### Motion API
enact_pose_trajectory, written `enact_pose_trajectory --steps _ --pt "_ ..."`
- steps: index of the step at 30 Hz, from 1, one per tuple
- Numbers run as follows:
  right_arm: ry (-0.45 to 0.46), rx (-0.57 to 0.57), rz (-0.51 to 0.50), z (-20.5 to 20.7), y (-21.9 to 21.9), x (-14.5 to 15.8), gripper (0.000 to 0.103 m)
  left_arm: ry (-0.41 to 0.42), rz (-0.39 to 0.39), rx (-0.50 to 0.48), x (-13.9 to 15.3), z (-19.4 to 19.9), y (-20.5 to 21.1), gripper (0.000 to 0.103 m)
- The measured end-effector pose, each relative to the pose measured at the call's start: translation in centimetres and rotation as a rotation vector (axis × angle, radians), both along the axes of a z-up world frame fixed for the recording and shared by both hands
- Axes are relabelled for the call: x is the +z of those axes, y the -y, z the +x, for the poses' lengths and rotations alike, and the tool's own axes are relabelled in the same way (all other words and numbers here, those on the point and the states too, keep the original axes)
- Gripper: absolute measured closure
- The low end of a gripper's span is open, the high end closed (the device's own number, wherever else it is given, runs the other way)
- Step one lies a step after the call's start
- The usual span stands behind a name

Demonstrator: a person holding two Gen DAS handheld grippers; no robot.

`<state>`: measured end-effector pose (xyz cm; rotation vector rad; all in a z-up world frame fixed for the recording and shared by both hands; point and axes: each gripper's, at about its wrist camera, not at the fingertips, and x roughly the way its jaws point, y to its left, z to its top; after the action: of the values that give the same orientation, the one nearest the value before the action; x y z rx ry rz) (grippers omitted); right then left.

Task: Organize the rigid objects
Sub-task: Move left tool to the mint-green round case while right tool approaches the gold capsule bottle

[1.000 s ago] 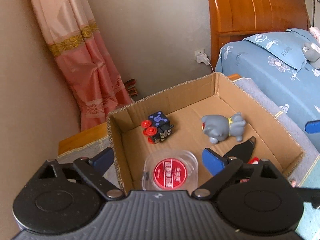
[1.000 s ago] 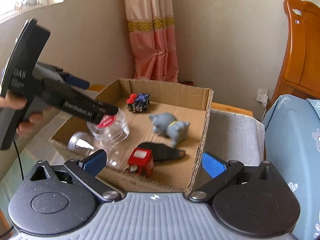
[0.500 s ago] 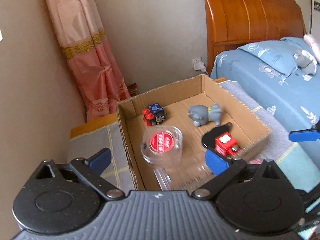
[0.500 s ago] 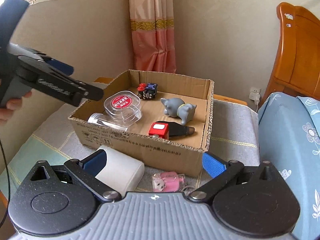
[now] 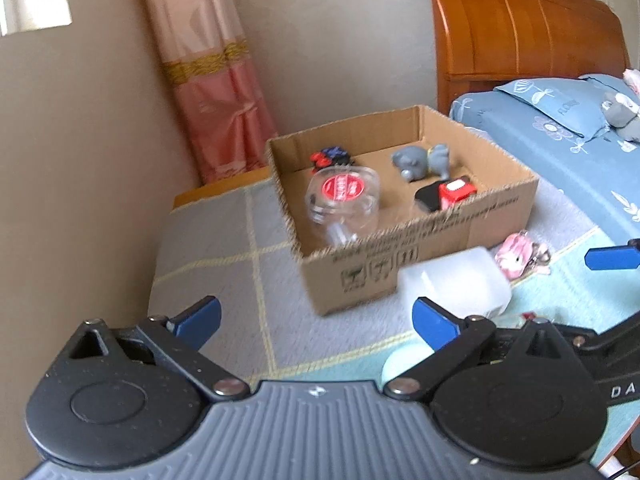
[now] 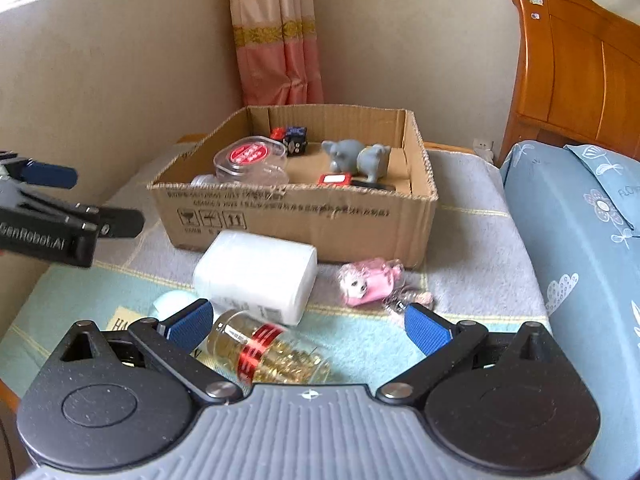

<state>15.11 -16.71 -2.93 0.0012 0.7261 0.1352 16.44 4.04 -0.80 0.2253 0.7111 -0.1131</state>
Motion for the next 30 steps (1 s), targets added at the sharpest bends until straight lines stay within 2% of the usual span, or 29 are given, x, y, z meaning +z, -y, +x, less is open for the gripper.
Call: enact_pose_trajectory --steps 3,8,16,20,24,30 --pt "0.003 0.005 0.005 -0.1 -1.1 -0.4 0.0 0.018 0.001 0.037 -0.7 -0.8 -0.8 0.002" --pt "-0.003 0.01 -0.029 0.4 -3.1 -1.1 0.0 0.007 -0.047 0.092 -1.4 -1.4 -2.7 0.002" --pt "-0.017 -0.038 -0.085 2.3 -5.9 -2.4 0.0 -0.002 -0.081 0.114 -1.8 -1.8 -4.2 0.002" --pt "-0.031 -0.047 -0.11 2.3 -5.4 -3.2 0.0 -0.004 -0.088 0.102 -2.0 -1.8 -4.0 0.002" --pt "-0.039 -0.062 -0.093 1.8 -4.0 -3.1 0.0 -0.007 -0.089 0.078 -2.1 -1.7 -3.2 0.002" --pt "-0.051 -0.084 -0.107 0.4 -1.6 -3.4 0.0 -0.019 -0.098 0.008 -2.4 -1.9 -1.7 0.002"
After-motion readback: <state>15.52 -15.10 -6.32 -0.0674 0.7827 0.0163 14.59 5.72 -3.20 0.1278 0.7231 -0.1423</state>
